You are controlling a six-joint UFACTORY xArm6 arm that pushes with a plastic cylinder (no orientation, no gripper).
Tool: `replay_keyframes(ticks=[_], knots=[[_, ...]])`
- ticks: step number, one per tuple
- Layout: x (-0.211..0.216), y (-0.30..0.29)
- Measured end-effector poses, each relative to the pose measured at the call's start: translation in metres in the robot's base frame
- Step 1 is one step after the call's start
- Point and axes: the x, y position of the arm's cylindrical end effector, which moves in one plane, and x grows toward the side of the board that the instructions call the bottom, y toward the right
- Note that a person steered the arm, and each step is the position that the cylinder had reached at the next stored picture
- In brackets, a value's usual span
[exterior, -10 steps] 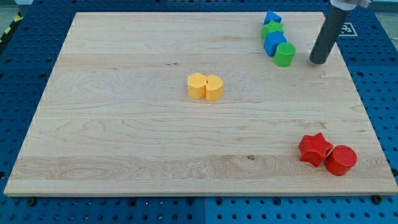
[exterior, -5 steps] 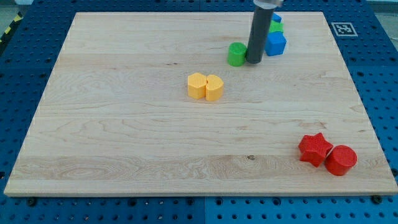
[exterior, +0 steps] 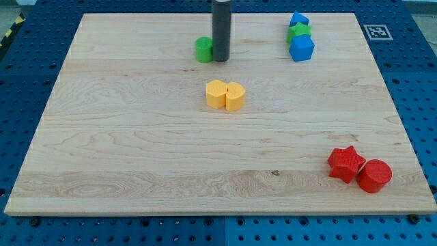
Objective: Move green circle to top left
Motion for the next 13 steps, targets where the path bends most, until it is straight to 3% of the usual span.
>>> replay_keyframes(ticks=[3, 5, 10, 13], knots=[[-0.030, -0.082], [-0.039, -0.086], [-0.123, -0.061], [-0.131, -0.086]])
